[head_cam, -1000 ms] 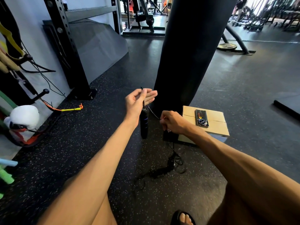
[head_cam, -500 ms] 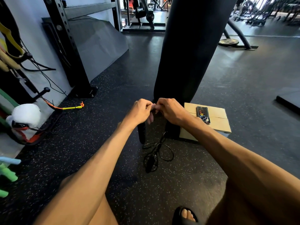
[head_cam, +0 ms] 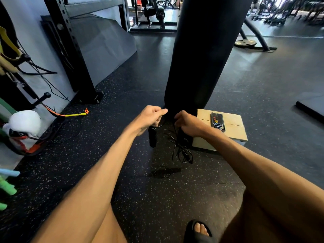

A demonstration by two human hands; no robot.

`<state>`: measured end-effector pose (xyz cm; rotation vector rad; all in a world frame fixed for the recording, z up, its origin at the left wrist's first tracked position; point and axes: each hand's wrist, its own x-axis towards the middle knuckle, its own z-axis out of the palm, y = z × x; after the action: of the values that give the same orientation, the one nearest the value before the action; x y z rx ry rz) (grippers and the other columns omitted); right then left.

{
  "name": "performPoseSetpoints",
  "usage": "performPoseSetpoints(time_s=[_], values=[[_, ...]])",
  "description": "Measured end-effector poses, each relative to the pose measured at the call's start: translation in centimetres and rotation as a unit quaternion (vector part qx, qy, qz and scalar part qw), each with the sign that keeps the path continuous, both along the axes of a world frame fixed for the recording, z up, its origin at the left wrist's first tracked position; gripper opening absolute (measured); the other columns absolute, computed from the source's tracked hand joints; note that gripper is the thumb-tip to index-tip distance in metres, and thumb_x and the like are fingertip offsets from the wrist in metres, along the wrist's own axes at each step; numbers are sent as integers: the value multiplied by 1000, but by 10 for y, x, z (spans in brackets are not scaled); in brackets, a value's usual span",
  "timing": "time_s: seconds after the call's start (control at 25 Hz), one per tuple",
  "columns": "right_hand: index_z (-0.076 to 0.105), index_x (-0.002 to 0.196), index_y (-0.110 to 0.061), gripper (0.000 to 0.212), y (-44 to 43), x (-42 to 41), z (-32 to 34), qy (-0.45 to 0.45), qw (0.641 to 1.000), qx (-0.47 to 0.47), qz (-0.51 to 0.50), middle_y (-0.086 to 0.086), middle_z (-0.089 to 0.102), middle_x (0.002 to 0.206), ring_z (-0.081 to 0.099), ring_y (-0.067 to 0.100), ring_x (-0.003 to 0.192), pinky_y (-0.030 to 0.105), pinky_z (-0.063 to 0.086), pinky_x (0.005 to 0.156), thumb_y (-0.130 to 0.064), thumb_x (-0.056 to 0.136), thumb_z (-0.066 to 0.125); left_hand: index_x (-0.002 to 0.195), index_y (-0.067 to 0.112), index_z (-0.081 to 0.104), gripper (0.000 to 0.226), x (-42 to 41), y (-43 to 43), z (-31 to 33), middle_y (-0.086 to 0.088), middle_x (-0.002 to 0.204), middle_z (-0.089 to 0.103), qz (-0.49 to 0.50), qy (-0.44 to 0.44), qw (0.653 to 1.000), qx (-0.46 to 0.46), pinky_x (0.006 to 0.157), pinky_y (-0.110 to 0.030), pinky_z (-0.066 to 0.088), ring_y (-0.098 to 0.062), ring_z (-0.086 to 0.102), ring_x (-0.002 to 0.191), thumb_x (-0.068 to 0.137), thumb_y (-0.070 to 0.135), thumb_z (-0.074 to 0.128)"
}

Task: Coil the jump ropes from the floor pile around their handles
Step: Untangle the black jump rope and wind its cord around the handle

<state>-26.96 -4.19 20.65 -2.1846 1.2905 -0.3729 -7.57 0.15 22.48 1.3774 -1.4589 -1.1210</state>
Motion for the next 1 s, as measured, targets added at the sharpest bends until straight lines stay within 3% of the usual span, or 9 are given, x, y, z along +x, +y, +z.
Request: performPoseSetpoints(time_s=[0.12, 0.24, 0.32, 0.44, 0.48, 0.6, 0.72, 0.92, 1.0], values=[[38, 145, -13, 70, -1, -4, -27, 144, 986, 85, 24, 11, 53, 140, 52, 26, 128, 39, 47, 104, -19, 85, 73, 59, 22, 28, 46, -6, 1, 9, 6, 52, 23, -13, 94, 995, -17, 46, -21, 21, -11, 18, 47, 101, 18, 48], [39, 146, -15, 79, 5, 7, -40, 162, 980, 100, 52, 9, 54, 137, 54, 27, 125, 38, 47, 101, -33, 80, 79, 62, 21, 24, 45, -11, 3, 19, 5, 52, 19, -37, 165, 985, -30, 47, -25, 15, -10, 16, 45, 102, 14, 43], [50, 136, -12, 64, 10, 20, -43, 120, 986, 101, 65, 10, 62, 124, 60, 26, 114, 38, 50, 94, -31, 82, 77, 66, 21, 19, 43, -10, 5, 25, 5, 53, 16, -42, 201, 978, -34, 48, -27, 12, -10, 15, 45, 102, 12, 42], [67, 105, -4, 25, 15, 39, -45, 49, 989, 107, 94, 11, 70, 99, 66, 24, 92, 36, 52, 81, -26, 93, 65, 70, 21, 17, 42, -3, 6, 31, 5, 54, 16, -24, 228, 972, -45, 46, -25, 13, -9, 15, 43, 101, 12, 43], [69, 96, -3, 23, 16, 43, -43, 31, 989, 104, 102, 11, 73, 95, 68, 23, 88, 36, 53, 80, -24, 97, 59, 67, 21, 19, 42, 0, 6, 32, 6, 52, 17, -5, 228, 972, -50, 45, -24, 14, -8, 16, 42, 101, 11, 43], [63, 84, -6, 29, 15, 45, -33, -31, 989, 111, 92, 14, 75, 81, 74, 25, 78, 44, 60, 78, -17, 103, 45, 60, 20, 28, 45, 16, 4, 30, 9, 46, 23, 83, 170, 979, -72, 42, -23, 15, -7, 19, 38, 101, 13, 45], [56, 87, -5, 28, 19, 37, -10, -126, 985, 105, 52, 14, 69, 71, 72, 28, 62, 43, 60, 59, -15, 105, 38, 59, 14, 42, 43, 34, 3, 19, 9, 42, 29, 153, 72, 982, -83, 43, -21, 20, -8, 25, 36, 101, 22, 48], [58, 95, 6, 27, 15, 22, 25, -235, 972, 24, -12, 11, 63, 73, 67, 33, 59, 53, 57, 58, -13, 104, 42, 69, 12, 68, 44, 41, 7, 5, -3, 49, 34, 142, -52, 986, -64, 48, -24, 29, -11, 32, 42, 100, 38, 49], [58, 98, 6, 27, 13, 14, 36, -273, 961, 13, -36, 14, 63, 76, 68, 32, 61, 50, 60, 59, -15, 105, 42, 74, 13, 73, 43, 29, 8, 2, -4, 52, 36, 122, -110, 985, -63, 49, -26, 27, -10, 33, 45, 98, 41, 52]])
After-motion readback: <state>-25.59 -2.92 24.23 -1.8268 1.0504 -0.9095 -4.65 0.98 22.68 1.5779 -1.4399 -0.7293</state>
